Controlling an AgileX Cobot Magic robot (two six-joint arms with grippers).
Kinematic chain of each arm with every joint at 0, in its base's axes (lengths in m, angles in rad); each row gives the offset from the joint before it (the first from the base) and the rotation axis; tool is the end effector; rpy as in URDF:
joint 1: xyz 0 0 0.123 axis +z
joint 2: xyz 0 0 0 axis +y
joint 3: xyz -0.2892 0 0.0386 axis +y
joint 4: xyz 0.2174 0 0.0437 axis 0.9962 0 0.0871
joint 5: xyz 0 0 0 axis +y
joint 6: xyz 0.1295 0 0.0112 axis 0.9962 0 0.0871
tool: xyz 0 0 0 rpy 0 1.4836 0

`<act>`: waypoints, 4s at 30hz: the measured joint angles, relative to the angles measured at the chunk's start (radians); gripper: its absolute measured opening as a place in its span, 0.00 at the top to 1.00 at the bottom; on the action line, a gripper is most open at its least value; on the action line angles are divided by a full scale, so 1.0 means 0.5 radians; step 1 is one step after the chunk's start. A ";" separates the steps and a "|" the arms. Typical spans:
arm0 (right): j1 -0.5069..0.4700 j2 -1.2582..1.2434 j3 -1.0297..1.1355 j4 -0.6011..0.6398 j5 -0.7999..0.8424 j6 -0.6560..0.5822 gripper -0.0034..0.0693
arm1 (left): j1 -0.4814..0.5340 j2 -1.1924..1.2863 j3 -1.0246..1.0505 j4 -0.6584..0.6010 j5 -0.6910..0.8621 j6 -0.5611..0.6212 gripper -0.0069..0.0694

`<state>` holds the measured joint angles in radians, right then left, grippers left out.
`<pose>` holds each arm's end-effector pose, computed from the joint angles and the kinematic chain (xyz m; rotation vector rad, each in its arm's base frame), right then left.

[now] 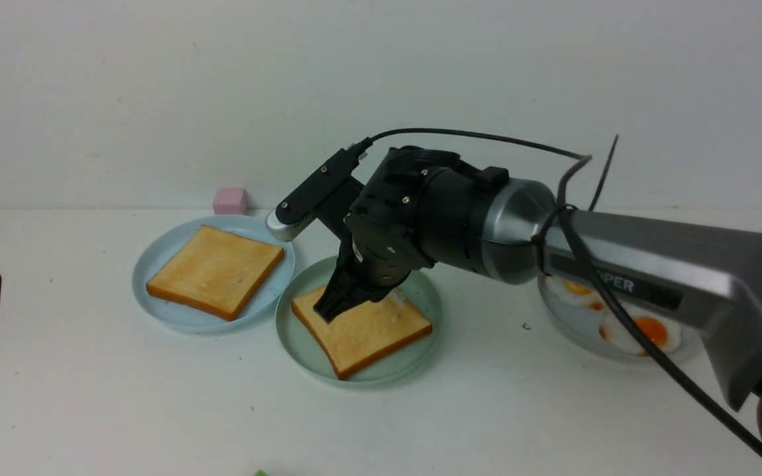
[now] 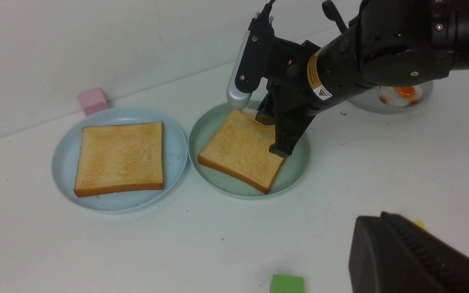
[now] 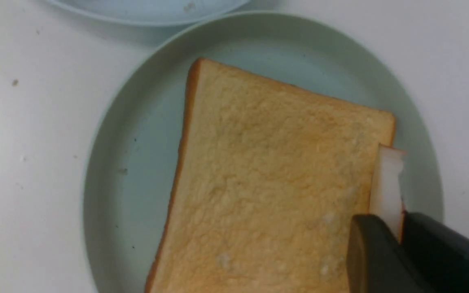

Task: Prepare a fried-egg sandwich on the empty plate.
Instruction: Use the right arm to place the fried egg on the slice of bread in the middle, then use the left arm to grab a slice of bread, then use the left arm to place a slice of bread on the fried egg in the middle

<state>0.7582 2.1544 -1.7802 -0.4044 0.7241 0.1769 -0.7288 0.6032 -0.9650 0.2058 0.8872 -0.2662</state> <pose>0.3724 0.3060 0.2007 -0.9817 2.2920 -0.0770 0.0796 -0.0434 0.3833 0.4899 1.9543 -0.3961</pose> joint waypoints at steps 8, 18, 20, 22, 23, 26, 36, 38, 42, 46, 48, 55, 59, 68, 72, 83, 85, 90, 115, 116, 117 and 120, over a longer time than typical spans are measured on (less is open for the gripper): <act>0.000 0.000 0.000 0.116 -0.067 0.062 0.43 | 0.000 0.000 0.000 -0.039 0.000 0.000 0.90; 0.062 -0.071 0.000 0.163 0.110 0.062 0.36 | 0.000 0.020 0.005 -0.048 -0.003 0.000 0.90; 0.069 -0.132 0.000 0.163 0.196 0.060 0.40 | 0.000 0.041 0.015 -0.048 -0.003 0.000 0.90; 0.074 -0.289 0.000 0.147 0.395 0.036 0.54 | 0.000 0.150 0.050 -0.050 -0.003 0.000 0.90; 0.074 -0.359 0.000 0.130 0.479 0.012 0.62 | 0.000 0.210 0.066 -0.052 -0.003 -0.002 0.90; 0.065 -0.495 0.000 0.099 0.651 -0.024 0.77 | 0.000 0.352 0.087 -0.060 -0.003 -0.002 0.90; -0.114 -1.246 0.578 0.077 0.984 0.065 0.97 | 0.193 1.010 0.098 -0.132 -0.338 0.020 0.93; -0.119 -1.489 0.798 0.094 0.937 0.146 0.97 | 0.401 1.127 0.098 -0.245 -0.402 0.128 0.93; -0.119 -1.844 1.028 0.182 0.814 0.219 0.97 | 0.701 1.354 0.067 -0.557 -0.475 0.395 0.93; -0.119 -2.248 1.200 0.374 0.625 0.233 0.96 | 0.905 1.700 -0.106 -0.955 -0.524 0.768 0.93; -0.119 -2.388 1.243 0.447 0.577 0.223 0.96 | 0.942 1.824 -0.218 -1.008 -0.588 0.832 0.93; -0.119 -2.650 1.259 0.546 0.566 0.159 0.96 | 0.952 2.206 -0.552 -0.901 -0.650 0.832 0.93; -0.119 -2.693 1.259 0.573 0.594 0.123 0.96 | 0.952 2.408 -0.668 -0.698 -0.645 0.808 0.86; -0.119 -2.700 1.260 0.573 0.716 0.107 0.95 | 0.952 2.673 -0.729 -0.412 -0.992 0.682 0.41; -0.119 -2.700 1.260 0.573 0.716 0.107 0.95 | 0.952 2.777 -0.729 -0.351 -1.113 0.676 0.32; -0.119 -2.706 1.260 0.616 0.755 0.107 0.94 | 0.952 2.902 -0.742 -0.250 -1.182 0.674 0.39; -0.119 -2.710 1.260 0.626 0.760 0.107 0.94 | 0.957 2.910 -0.746 -0.244 -1.182 0.674 0.43; -0.119 -2.710 1.260 0.626 0.764 0.107 0.93 | 0.958 2.942 -0.761 -0.200 -1.186 0.674 0.60; -0.119 -2.780 1.260 0.571 0.768 0.107 0.91 | 0.817 2.211 -0.632 -0.111 -0.934 0.752 0.90; -0.119 -2.793 1.260 0.571 0.772 0.107 0.91 | 0.762 2.175 -0.583 -0.111 -0.945 0.777 0.90; -0.119 -2.815 1.260 0.571 0.775 0.107 0.91 | 0.702 2.139 -0.533 -0.111 -0.964 0.807 0.90; -0.119 -2.879 1.260 0.567 0.785 0.107 0.91 | 0.540 2.103 -0.421 -0.113 -1.027 0.858 0.90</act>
<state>0.6988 0.7148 -1.1504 -0.1209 1.1164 0.2303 -0.4591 1.6548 -1.1755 0.1494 0.3737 0.1626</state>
